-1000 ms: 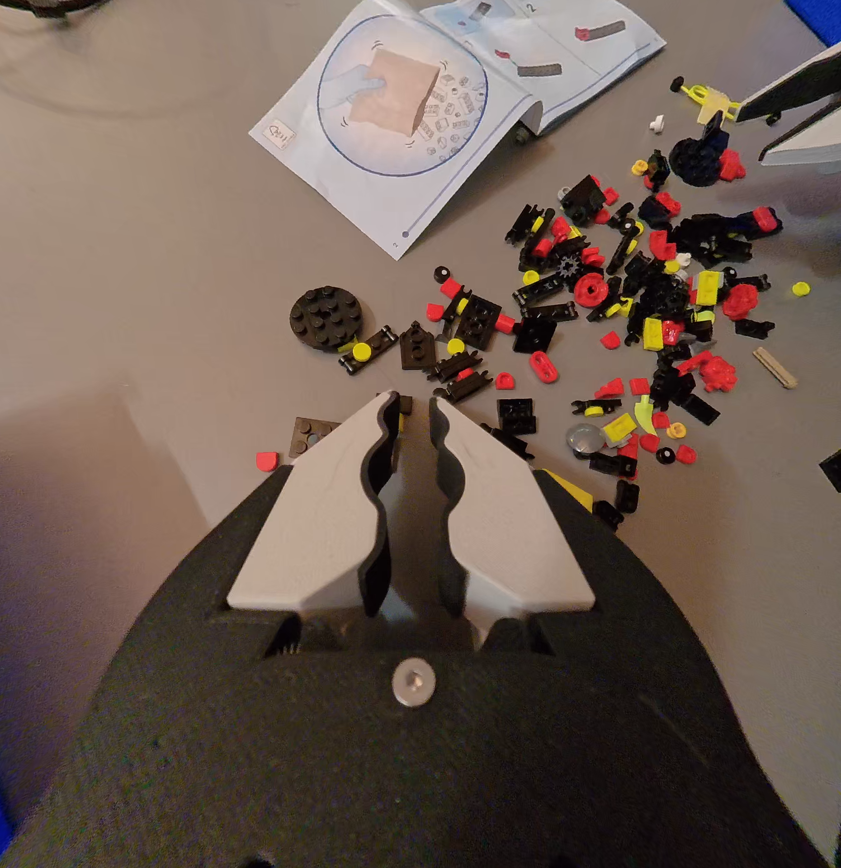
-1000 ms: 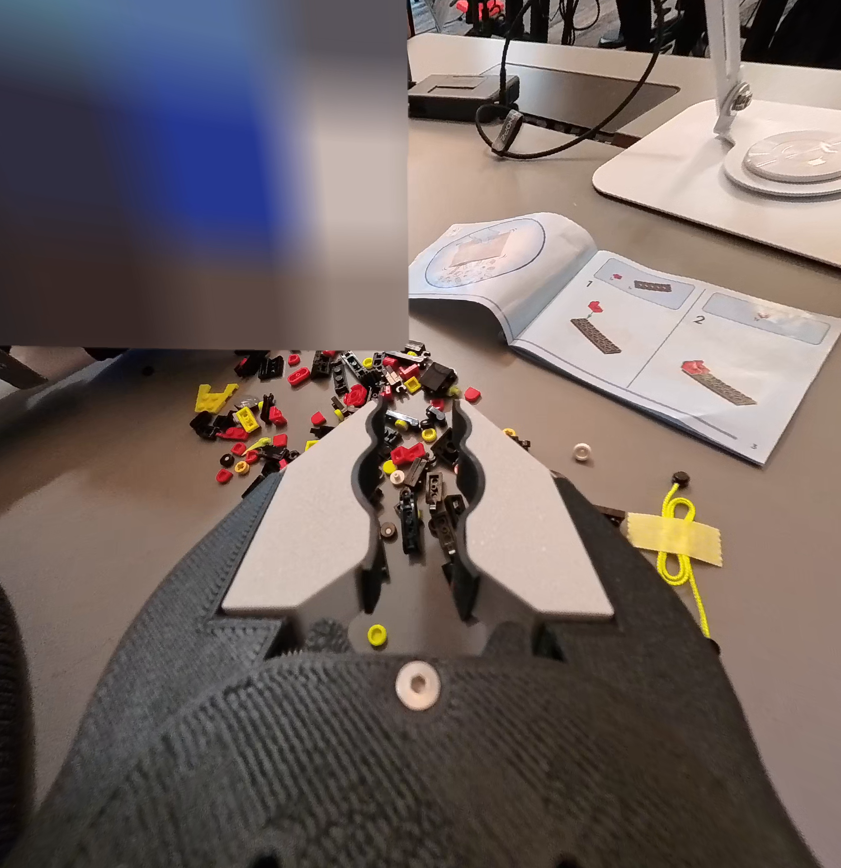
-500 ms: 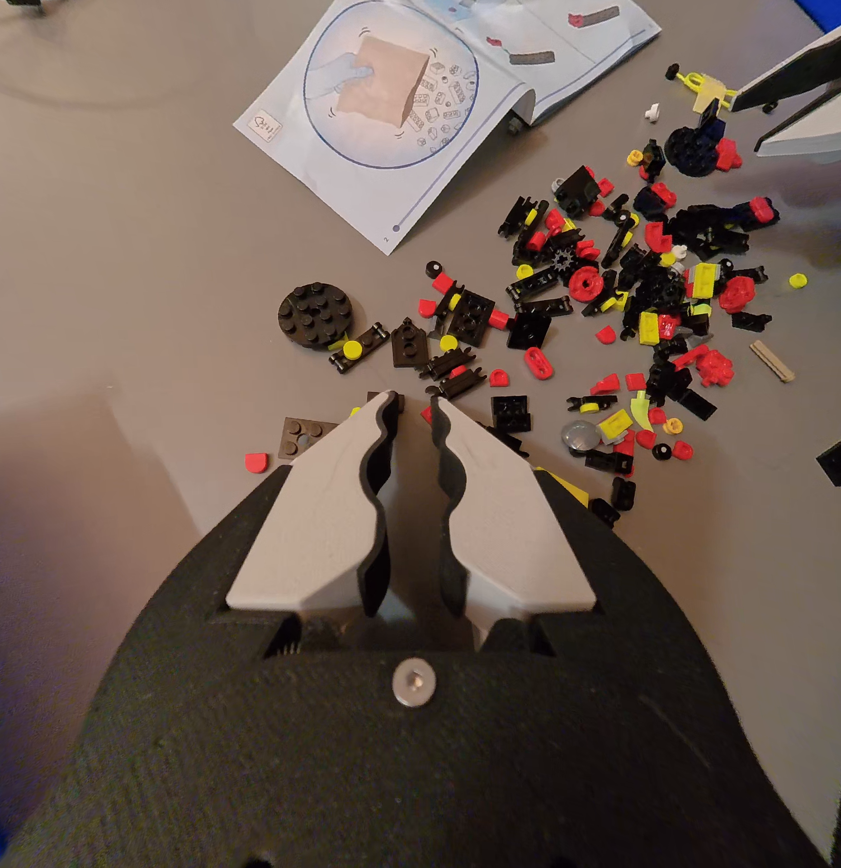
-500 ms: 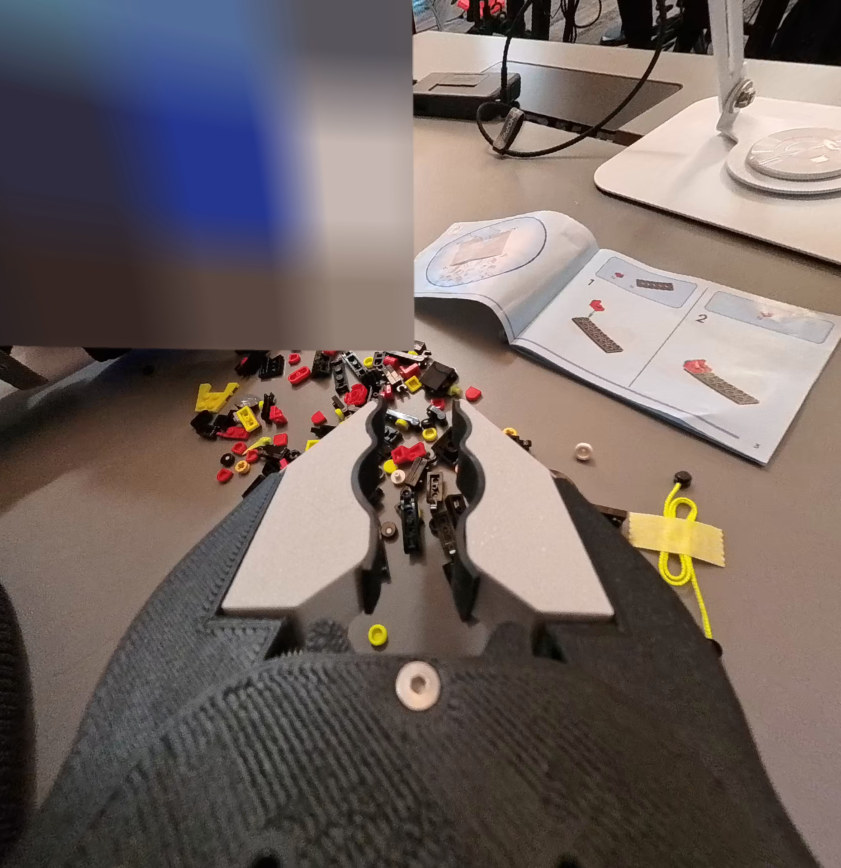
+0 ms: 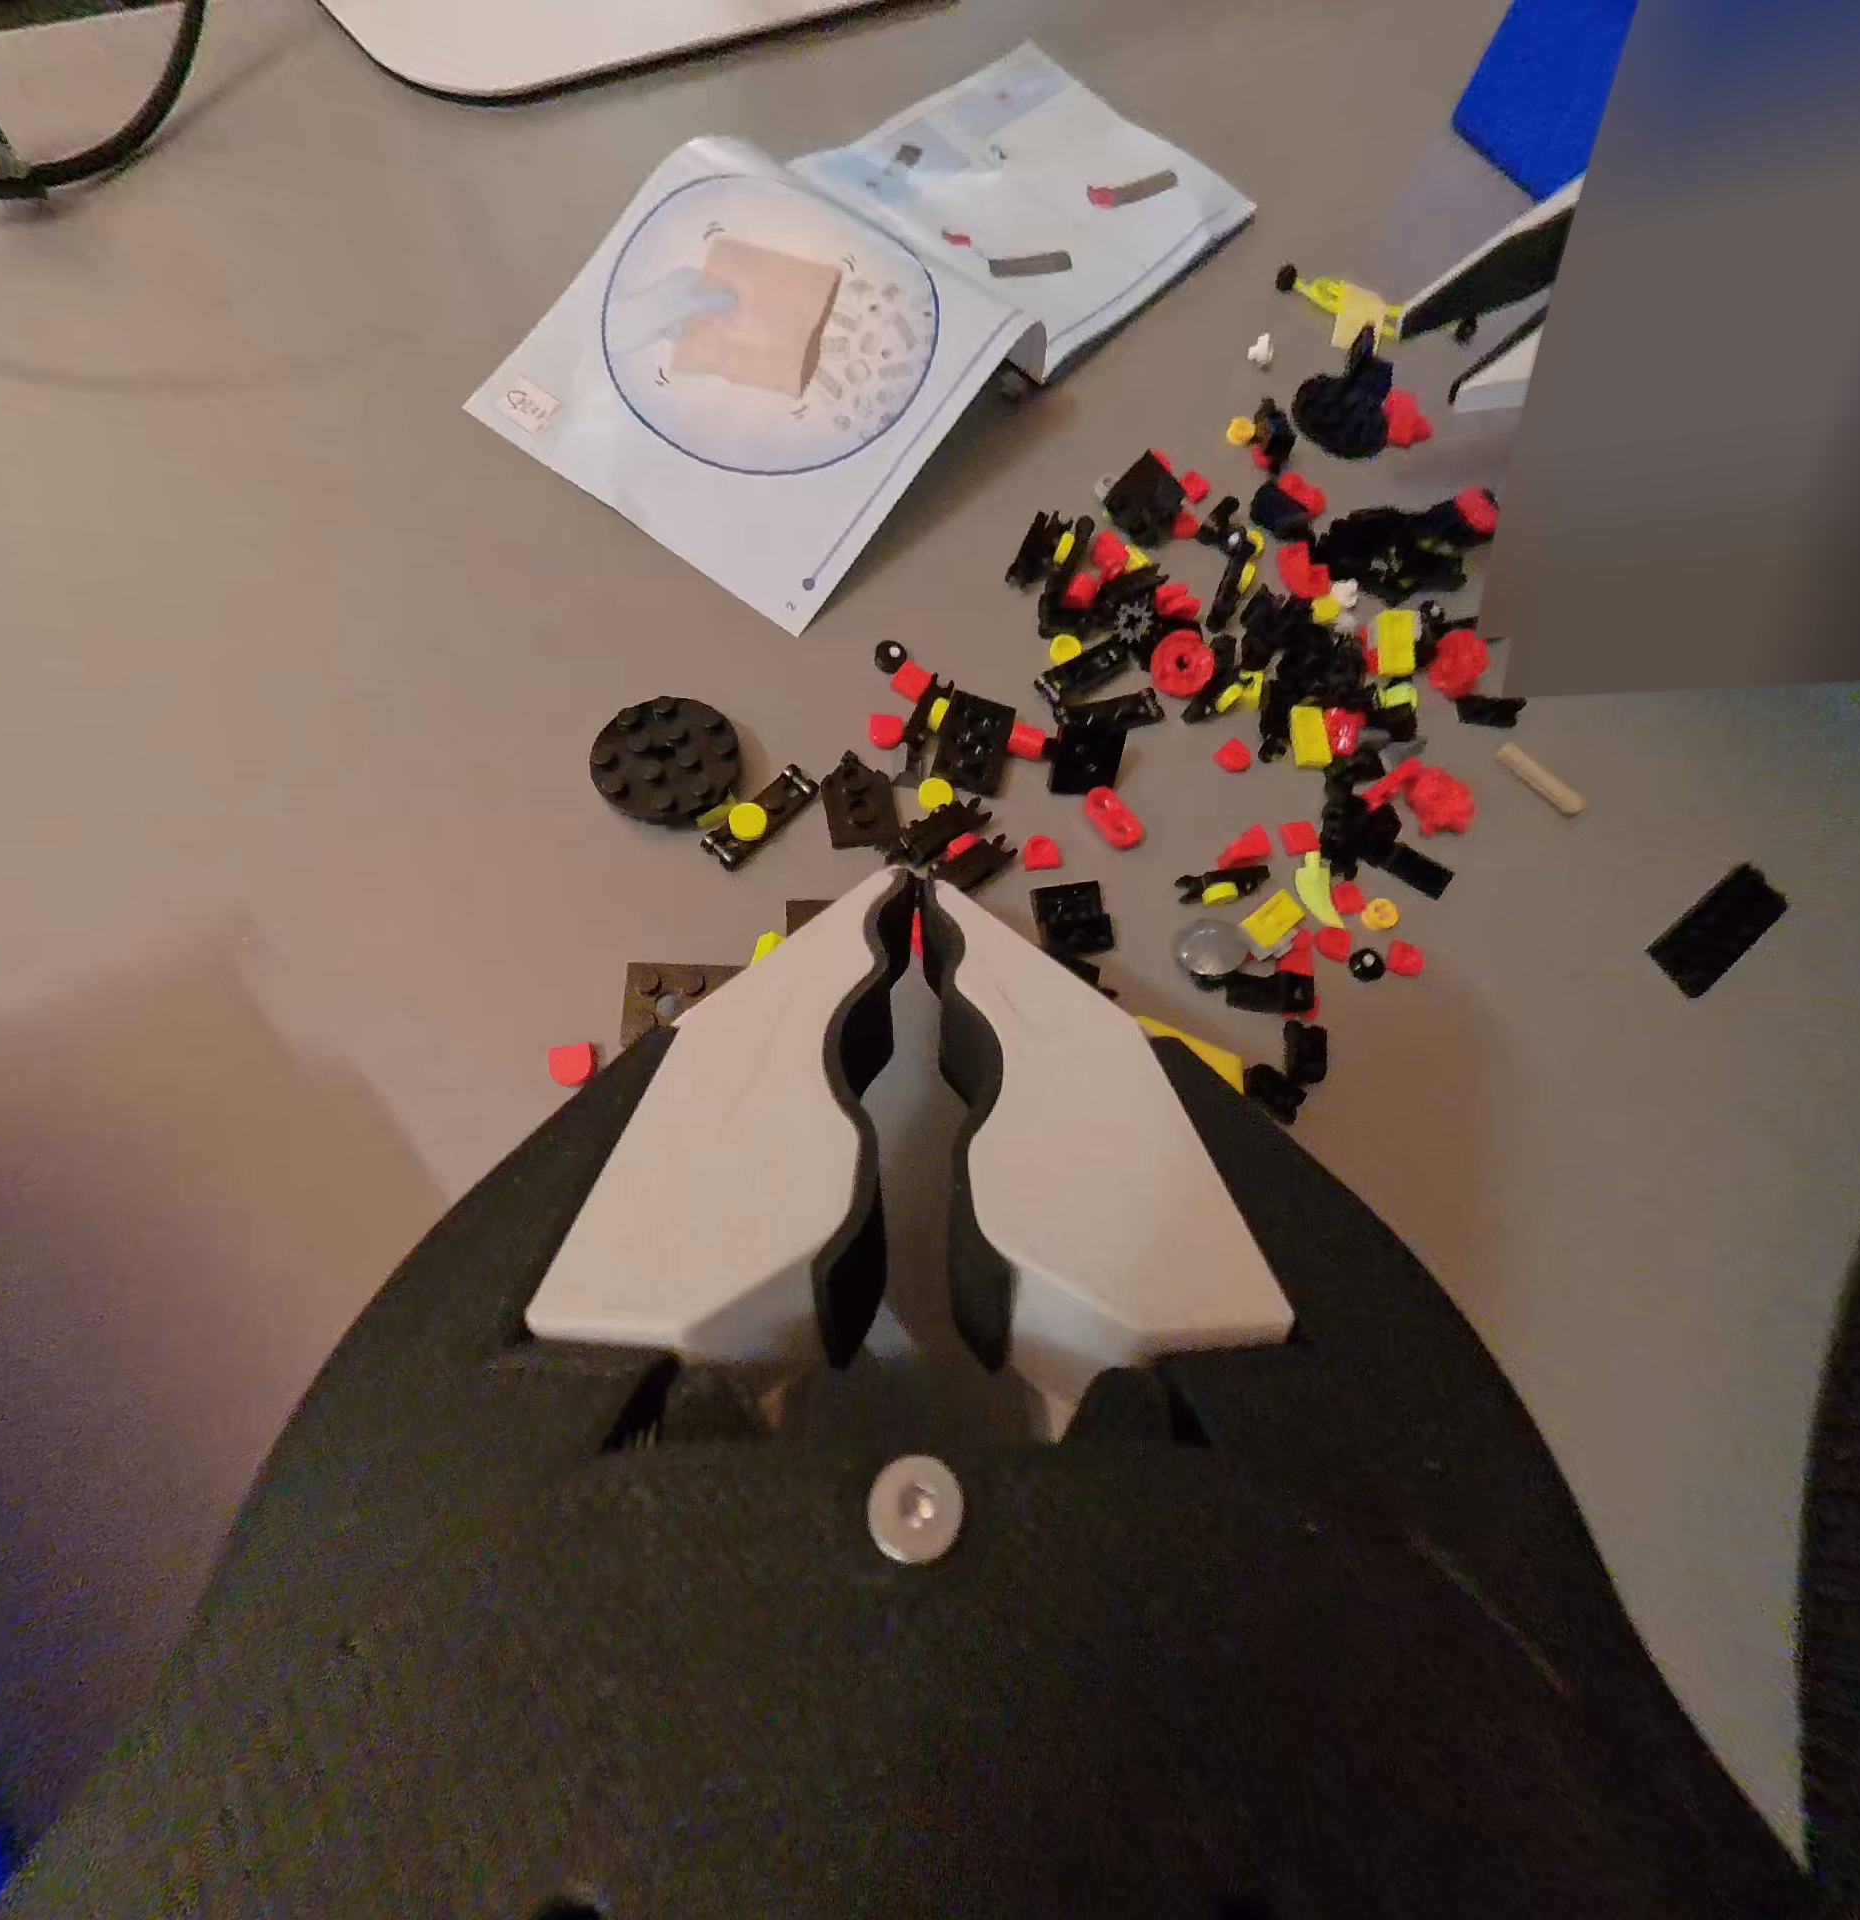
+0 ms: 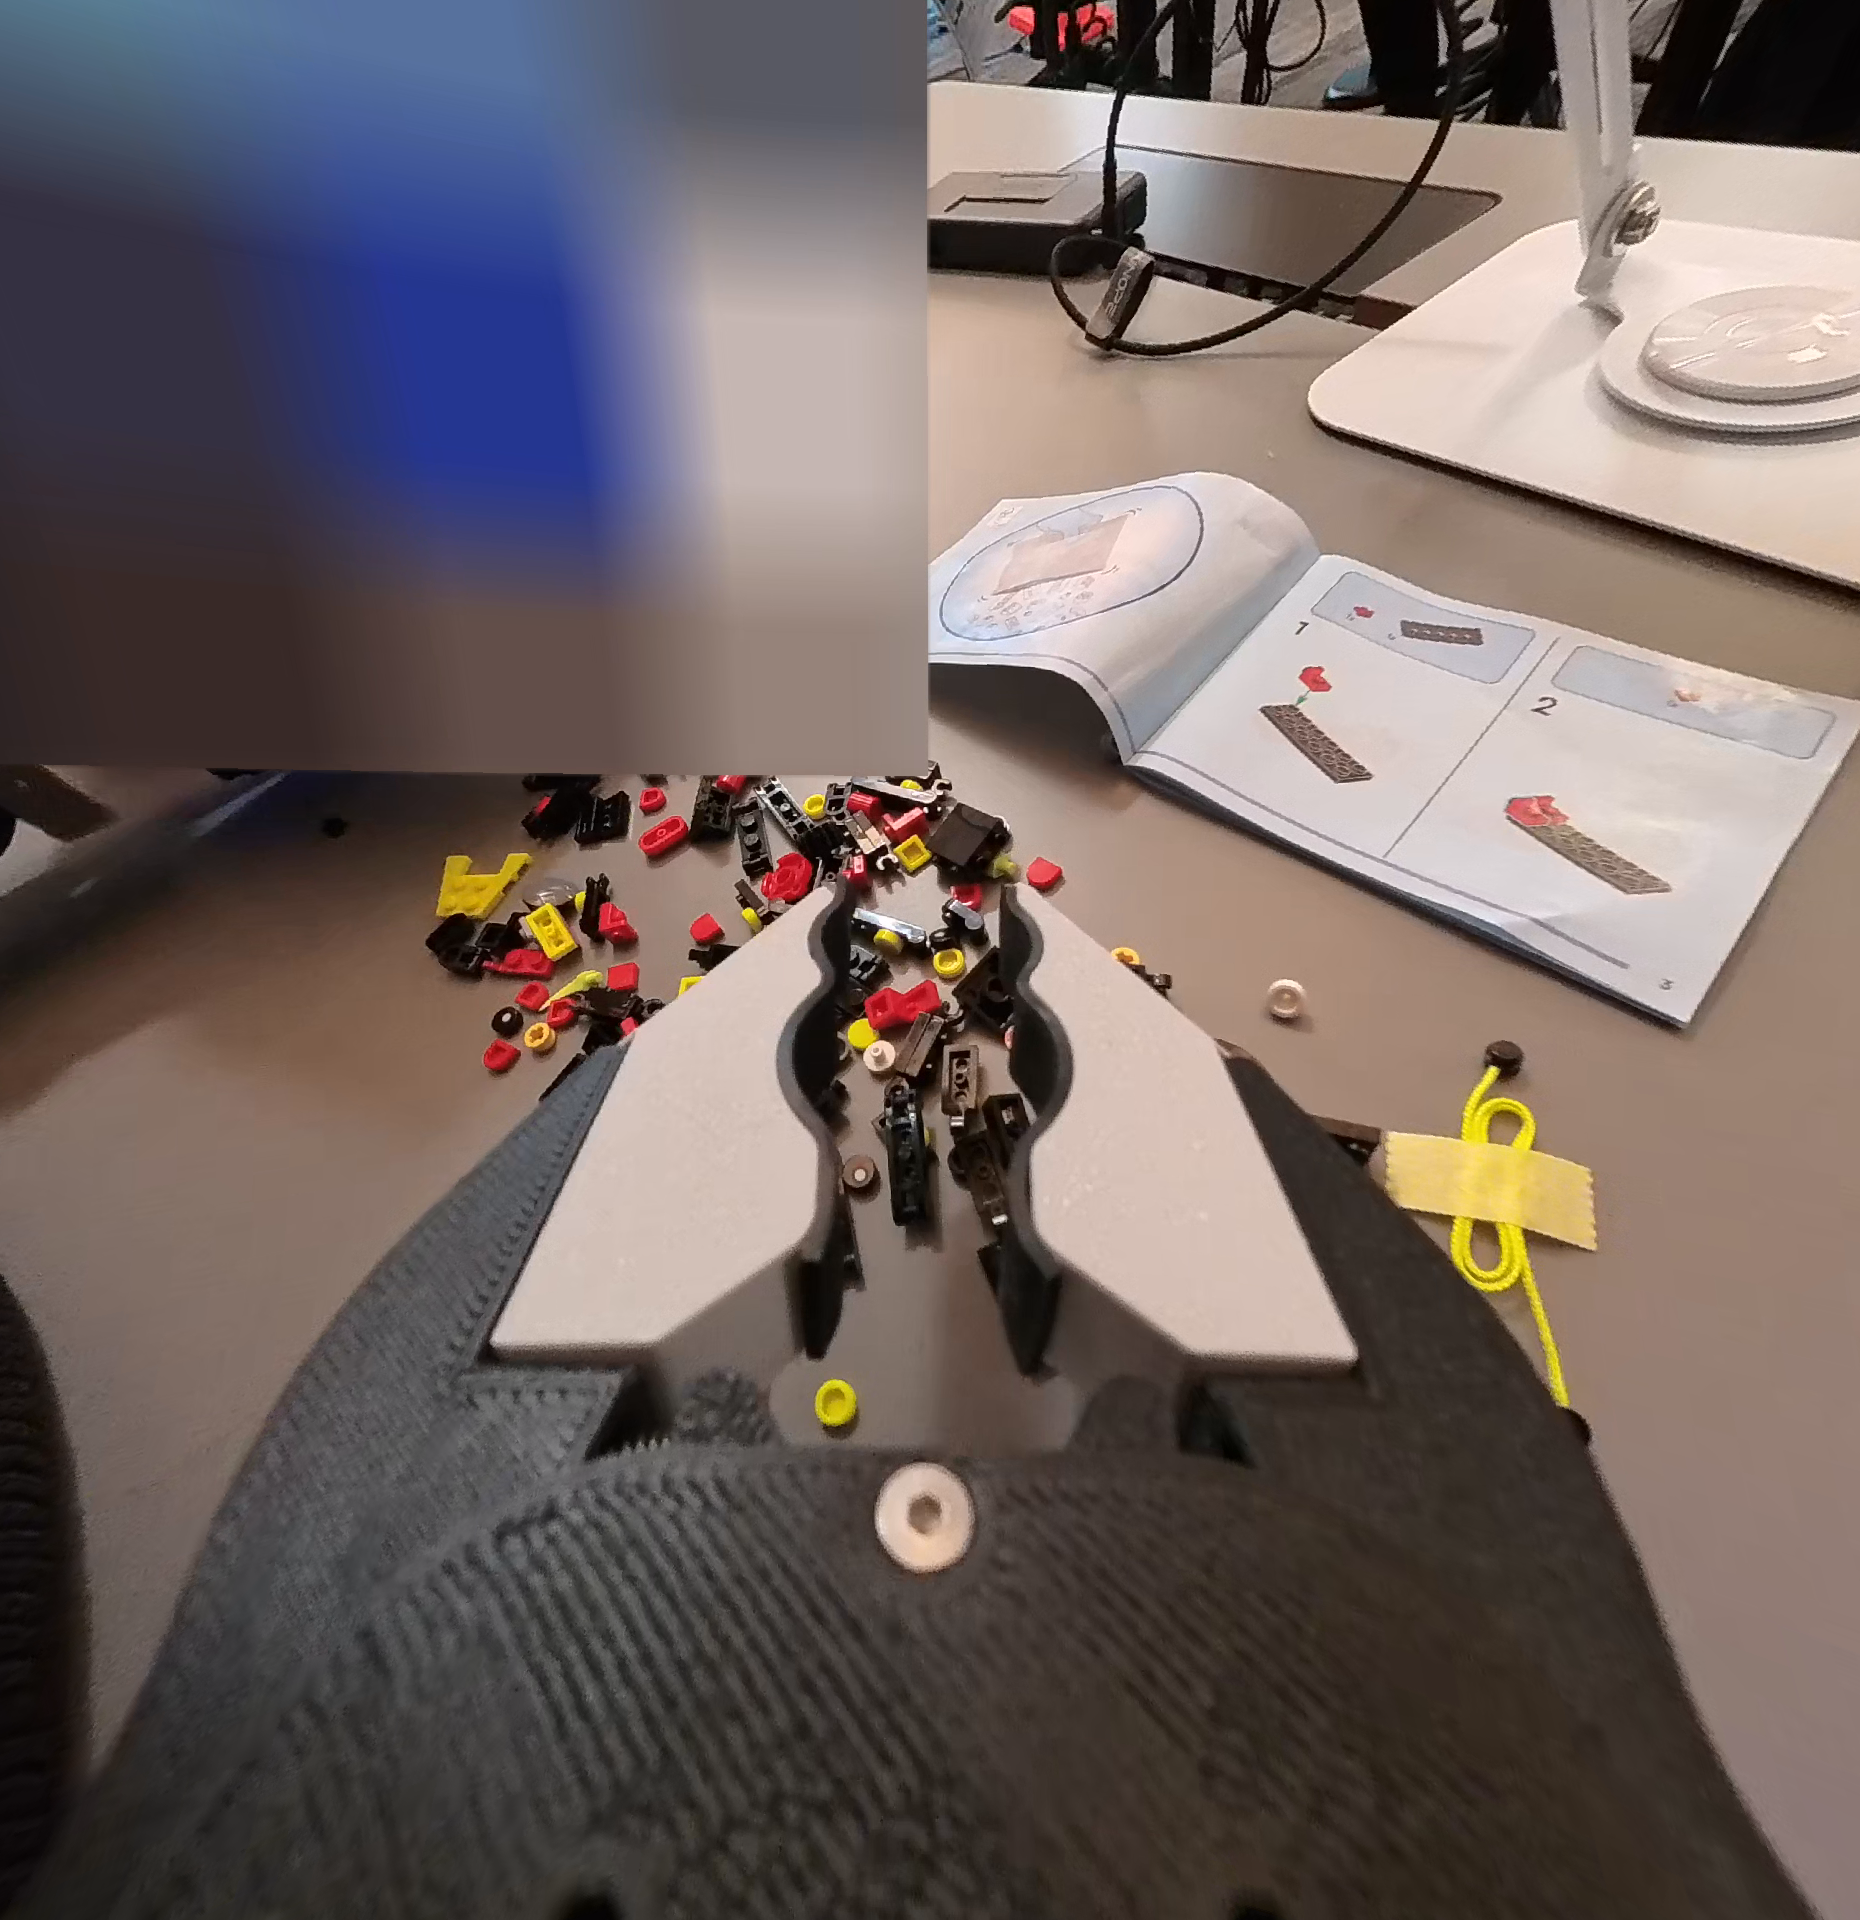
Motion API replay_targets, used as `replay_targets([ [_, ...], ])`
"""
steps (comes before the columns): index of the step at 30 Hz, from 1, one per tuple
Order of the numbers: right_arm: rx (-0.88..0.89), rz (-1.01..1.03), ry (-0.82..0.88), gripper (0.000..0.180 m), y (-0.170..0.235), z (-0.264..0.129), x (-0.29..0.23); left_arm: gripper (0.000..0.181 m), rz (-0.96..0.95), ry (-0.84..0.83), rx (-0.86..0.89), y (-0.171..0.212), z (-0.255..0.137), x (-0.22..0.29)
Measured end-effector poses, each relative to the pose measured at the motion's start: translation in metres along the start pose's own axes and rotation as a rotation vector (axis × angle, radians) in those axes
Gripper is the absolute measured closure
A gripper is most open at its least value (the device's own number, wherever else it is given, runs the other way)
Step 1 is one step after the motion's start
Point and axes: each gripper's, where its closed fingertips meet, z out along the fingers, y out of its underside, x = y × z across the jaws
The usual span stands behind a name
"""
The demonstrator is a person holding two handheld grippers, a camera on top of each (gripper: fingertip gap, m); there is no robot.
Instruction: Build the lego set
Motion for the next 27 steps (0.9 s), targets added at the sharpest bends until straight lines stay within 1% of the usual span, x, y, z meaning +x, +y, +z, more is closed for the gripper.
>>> replay_targets([
  [3,0.002,0.005,-0.002,0.153,0.0,0.0,0.0,0.18,0.061,-0.021,-0.063,0.011,0.005,0.001],
  [7,0.004,0.007,-0.004,0.153,-0.001,-0.001,0.0,0.174,0.098,0.006,-0.105,0.018,0.009,0.009],
  [14,0.004,0.009,-0.006,0.153,0.0,0.0,-0.001,0.175,0.086,-0.015,-0.114,0.02,0.01,0.005],
  [16,0.003,0.009,-0.007,0.153,0.0,0.0,-0.001,0.176,0.086,-0.009,-0.114,0.02,0.01,0.006],
  [17,0.003,0.01,-0.007,0.153,0.0,0.0,-0.001,0.179,0.086,-0.005,-0.116,0.02,0.01,0.007],
  [27,0.004,0.013,-0.009,0.153,0.0,0.0,0.0,0.18,0.055,0.022,-0.084,0.014,0.007,0.008],
])
